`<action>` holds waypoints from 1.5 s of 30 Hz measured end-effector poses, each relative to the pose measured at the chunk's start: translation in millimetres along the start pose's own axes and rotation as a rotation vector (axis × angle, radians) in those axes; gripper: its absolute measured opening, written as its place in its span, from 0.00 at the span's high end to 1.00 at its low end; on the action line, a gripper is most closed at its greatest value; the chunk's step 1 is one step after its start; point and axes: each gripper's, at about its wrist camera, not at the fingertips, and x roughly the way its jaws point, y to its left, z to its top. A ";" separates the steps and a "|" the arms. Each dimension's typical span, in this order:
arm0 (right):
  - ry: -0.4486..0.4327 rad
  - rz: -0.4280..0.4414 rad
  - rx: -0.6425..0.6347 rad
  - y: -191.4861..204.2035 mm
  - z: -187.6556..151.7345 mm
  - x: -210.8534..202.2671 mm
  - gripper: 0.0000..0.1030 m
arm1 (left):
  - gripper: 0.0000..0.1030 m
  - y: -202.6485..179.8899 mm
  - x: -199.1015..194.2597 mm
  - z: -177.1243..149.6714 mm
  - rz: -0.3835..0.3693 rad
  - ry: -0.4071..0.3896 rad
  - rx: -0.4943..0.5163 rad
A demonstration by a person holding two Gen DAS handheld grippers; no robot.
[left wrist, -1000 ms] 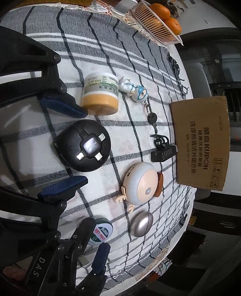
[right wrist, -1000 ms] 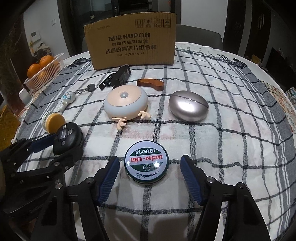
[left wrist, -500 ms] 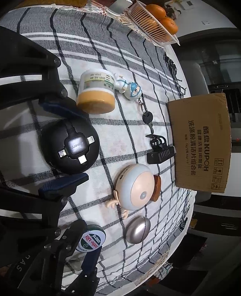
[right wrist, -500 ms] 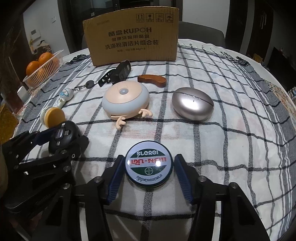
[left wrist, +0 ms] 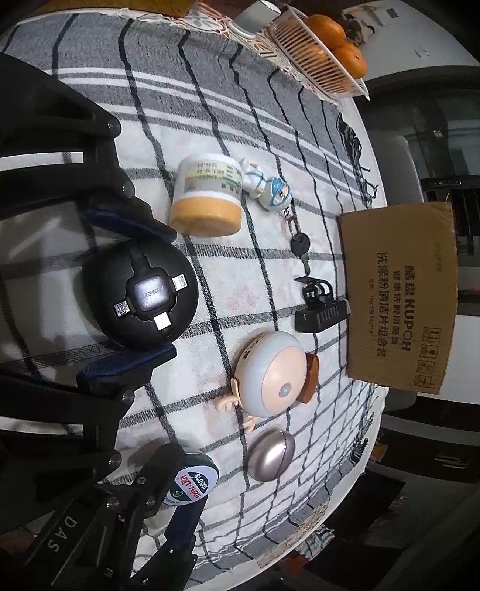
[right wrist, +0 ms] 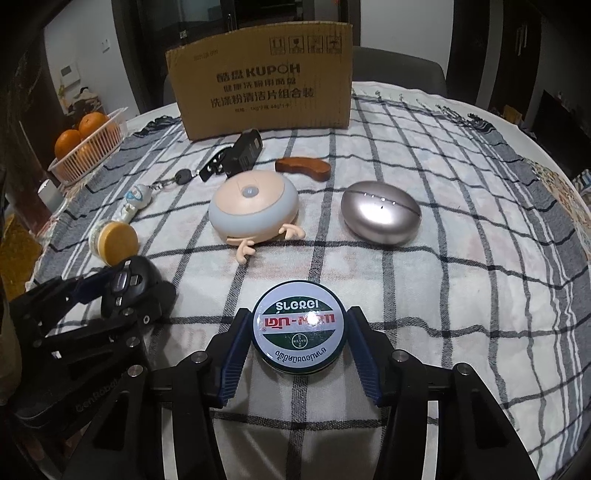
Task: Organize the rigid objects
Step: 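Close the left tool on the black puck while the right tool grips the green tin, then lift and carry the black puck and green tin over the cardboard box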
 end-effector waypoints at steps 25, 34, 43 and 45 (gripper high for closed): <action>-0.208 0.005 0.012 10.3 20.3 -80.0 0.49 | 0.47 13.1 -84.8 24.0 0.019 -0.197 -0.039; -0.304 0.009 0.021 17.7 49.0 -103.3 0.49 | 0.47 24.5 -110.2 58.4 0.044 -0.286 -0.048; -0.367 0.035 0.081 15.5 91.7 -110.4 0.49 | 0.47 33.4 -117.8 105.3 0.050 -0.344 -0.051; -0.371 0.041 0.092 13.7 102.6 -109.0 0.49 | 0.47 35.0 -116.1 117.3 0.049 -0.347 -0.051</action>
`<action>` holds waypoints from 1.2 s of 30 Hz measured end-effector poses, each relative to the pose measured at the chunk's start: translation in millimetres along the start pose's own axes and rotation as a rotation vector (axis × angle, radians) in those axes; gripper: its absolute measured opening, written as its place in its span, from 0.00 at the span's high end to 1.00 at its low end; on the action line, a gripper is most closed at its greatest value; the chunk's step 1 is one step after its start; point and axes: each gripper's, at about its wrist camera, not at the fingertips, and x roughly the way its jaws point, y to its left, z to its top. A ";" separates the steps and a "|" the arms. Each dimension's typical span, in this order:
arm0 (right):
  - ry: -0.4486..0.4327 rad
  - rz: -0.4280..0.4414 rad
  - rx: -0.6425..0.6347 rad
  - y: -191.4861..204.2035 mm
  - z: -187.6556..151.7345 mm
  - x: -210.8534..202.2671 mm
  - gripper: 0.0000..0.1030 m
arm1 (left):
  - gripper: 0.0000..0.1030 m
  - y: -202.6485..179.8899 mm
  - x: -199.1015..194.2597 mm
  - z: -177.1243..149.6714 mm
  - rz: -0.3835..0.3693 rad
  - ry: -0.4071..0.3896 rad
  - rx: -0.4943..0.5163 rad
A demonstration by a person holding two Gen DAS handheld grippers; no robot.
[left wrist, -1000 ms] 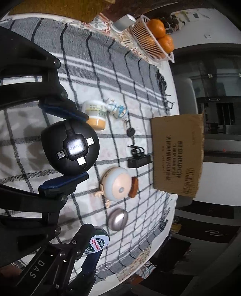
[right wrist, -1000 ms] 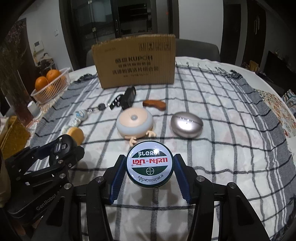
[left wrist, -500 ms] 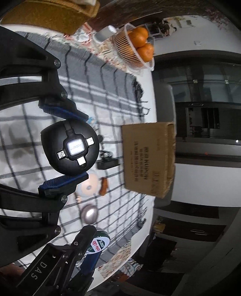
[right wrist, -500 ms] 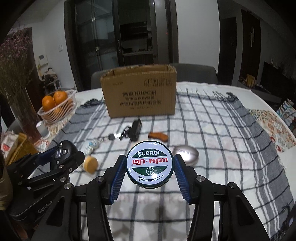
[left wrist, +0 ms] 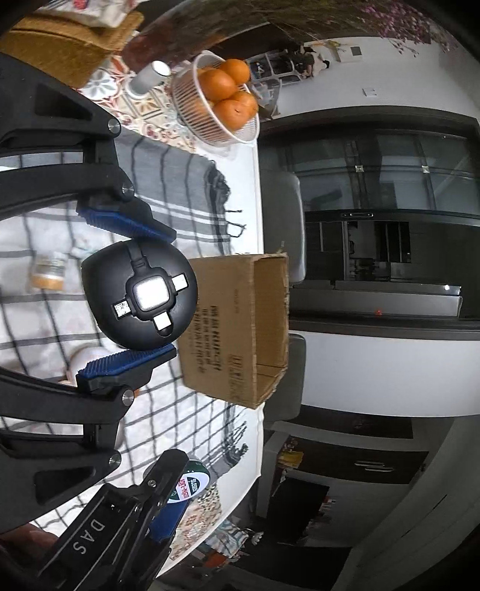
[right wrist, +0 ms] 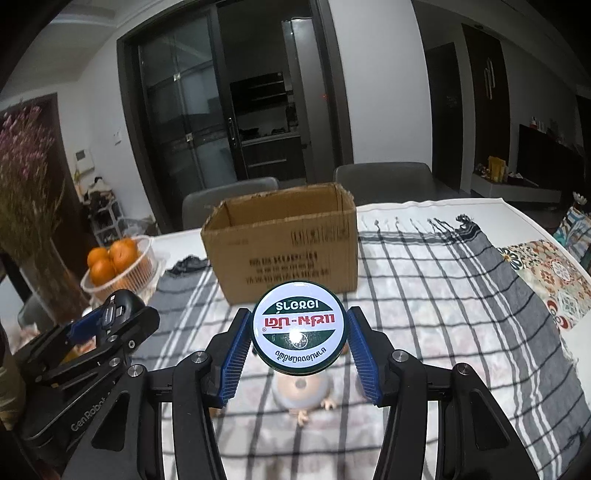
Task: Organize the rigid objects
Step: 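Lift and carry the black puck and green tin over the cardboard box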
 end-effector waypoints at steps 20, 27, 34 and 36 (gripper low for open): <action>0.056 0.020 -0.007 -10.4 98.1 80.1 0.49 | 0.47 -1.9 62.3 84.1 0.034 0.009 0.040; 0.145 0.048 0.016 -19.6 126.7 122.3 0.49 | 0.47 -8.3 93.6 110.2 0.035 0.050 0.064; 0.227 0.037 0.019 -29.4 146.3 159.5 0.49 | 0.47 -10.2 127.5 126.9 0.028 0.118 0.062; 0.248 0.028 0.005 -29.6 152.0 169.4 0.49 | 0.47 -9.3 140.2 131.2 0.022 0.154 0.058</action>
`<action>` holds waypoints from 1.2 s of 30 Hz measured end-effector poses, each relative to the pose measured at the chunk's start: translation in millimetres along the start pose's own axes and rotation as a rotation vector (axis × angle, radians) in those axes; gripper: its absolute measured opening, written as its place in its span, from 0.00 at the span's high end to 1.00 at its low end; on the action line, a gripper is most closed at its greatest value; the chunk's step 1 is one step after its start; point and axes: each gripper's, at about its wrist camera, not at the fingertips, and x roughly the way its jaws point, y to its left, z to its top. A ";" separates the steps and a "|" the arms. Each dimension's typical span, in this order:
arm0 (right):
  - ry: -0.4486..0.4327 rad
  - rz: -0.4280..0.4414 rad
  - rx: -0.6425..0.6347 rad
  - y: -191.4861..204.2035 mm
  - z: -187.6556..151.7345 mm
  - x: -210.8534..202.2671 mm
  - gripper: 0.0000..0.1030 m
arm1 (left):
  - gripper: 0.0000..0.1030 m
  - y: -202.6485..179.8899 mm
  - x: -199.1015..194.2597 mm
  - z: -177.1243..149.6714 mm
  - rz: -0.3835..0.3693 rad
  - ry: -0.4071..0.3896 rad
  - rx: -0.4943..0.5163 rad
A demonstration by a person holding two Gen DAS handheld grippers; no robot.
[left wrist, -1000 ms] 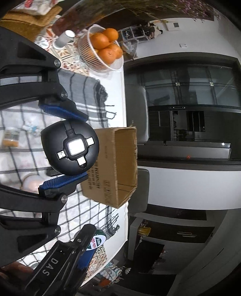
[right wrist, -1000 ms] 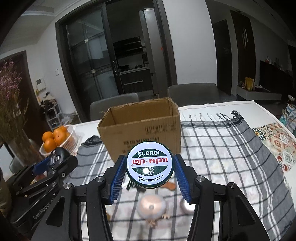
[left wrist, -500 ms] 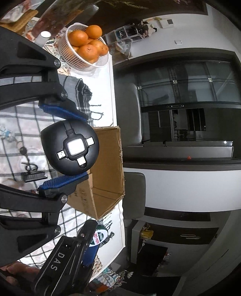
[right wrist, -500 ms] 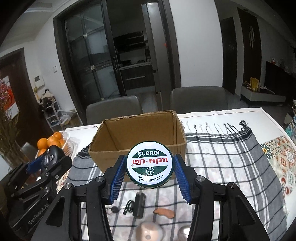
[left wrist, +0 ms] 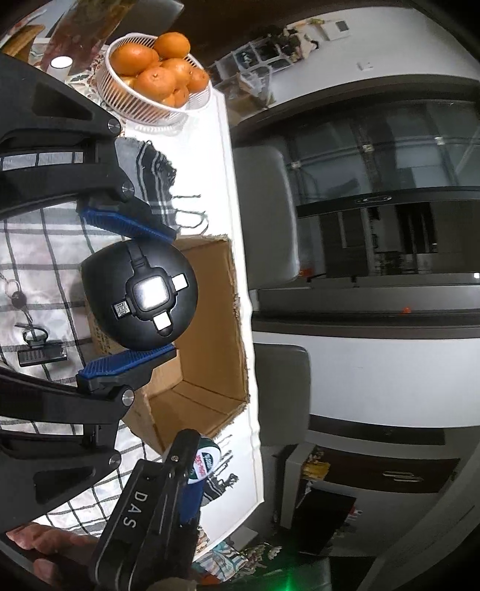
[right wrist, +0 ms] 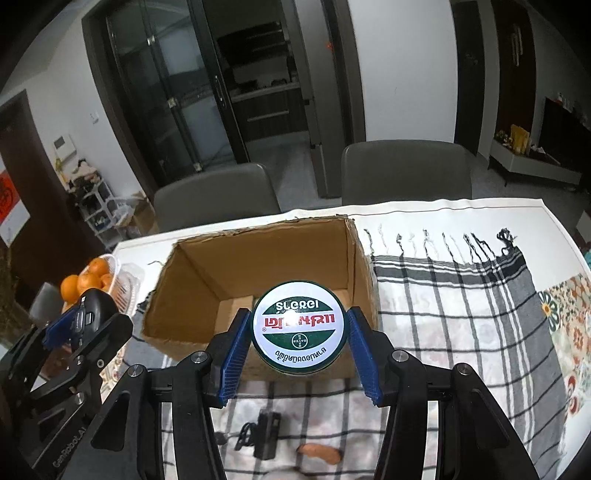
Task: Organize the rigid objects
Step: 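Lift and carry the black puck and green tin over the cardboard box, then open the left tool over the box while the right tool releases the tin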
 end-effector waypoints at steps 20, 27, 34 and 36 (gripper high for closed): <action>0.214 -0.113 -0.117 -0.2 30.6 77.1 0.49 | 0.46 -8.7 86.4 15.8 0.055 0.249 0.087; 0.212 -0.110 -0.123 2.0 29.6 76.9 0.42 | 0.25 -6.3 69.1 21.5 0.110 0.181 0.101; 0.125 -0.100 -0.089 3.1 28.3 47.1 0.29 | 0.13 -1.7 28.4 21.7 0.141 0.089 0.085; 0.088 -0.098 -0.077 5.6 26.7 33.0 0.27 | 0.12 0.8 14.6 21.5 0.149 0.065 0.065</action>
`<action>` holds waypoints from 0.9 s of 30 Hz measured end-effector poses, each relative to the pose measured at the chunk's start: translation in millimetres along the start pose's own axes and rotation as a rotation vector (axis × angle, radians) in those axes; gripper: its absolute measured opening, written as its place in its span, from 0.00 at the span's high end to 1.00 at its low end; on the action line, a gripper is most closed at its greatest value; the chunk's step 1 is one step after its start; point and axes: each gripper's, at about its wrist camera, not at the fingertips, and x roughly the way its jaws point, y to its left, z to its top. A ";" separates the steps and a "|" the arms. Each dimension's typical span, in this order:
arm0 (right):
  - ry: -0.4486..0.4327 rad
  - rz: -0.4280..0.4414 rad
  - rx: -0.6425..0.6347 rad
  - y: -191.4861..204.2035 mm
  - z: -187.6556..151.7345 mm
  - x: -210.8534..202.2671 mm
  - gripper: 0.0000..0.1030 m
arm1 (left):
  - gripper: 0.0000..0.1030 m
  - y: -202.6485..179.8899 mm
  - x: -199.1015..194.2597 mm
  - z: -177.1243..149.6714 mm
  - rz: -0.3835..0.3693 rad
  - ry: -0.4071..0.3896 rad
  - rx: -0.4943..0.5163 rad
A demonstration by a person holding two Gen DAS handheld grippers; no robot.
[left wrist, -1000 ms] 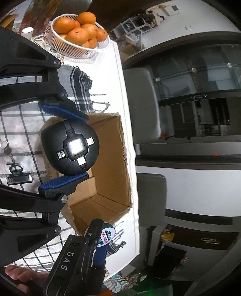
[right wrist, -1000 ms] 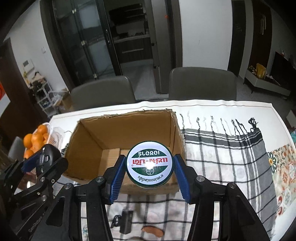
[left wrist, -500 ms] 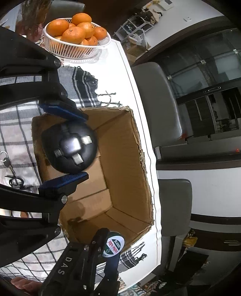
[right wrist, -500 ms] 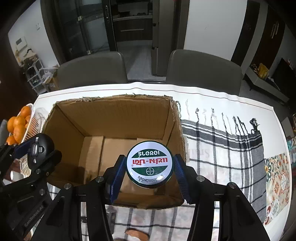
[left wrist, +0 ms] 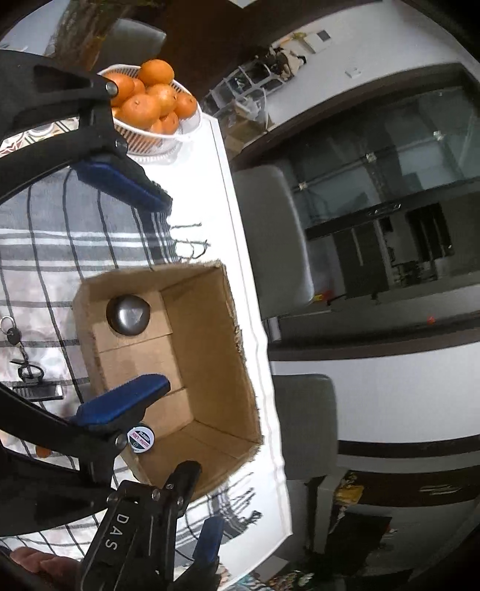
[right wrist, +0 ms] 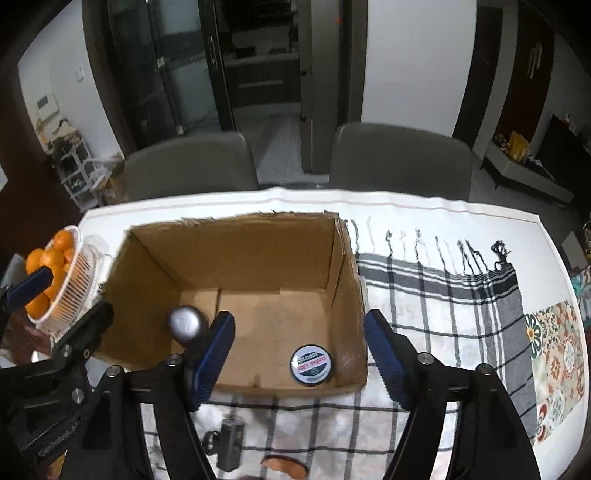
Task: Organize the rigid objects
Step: 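Open the left tool over the box while the right tool releases the tin, then withdraw both open tools from the box back over the cloth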
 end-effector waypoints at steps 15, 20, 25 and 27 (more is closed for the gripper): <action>-0.174 -0.005 0.020 26.7 -44.1 -78.2 0.21 | 0.03 36.2 -81.8 -45.4 0.065 -0.131 -0.105; -0.218 -0.010 0.003 37.5 -66.0 -96.0 0.21 | 0.03 44.4 -100.1 -70.5 0.071 -0.145 -0.116; -0.243 -0.008 -0.008 49.2 -91.8 -111.9 0.21 | 0.03 51.4 -114.1 -95.5 0.064 -0.154 -0.132; -0.248 -0.012 -0.017 53.0 -101.4 -116.2 0.21 | 0.03 53.8 -118.7 -106.4 0.055 -0.152 -0.142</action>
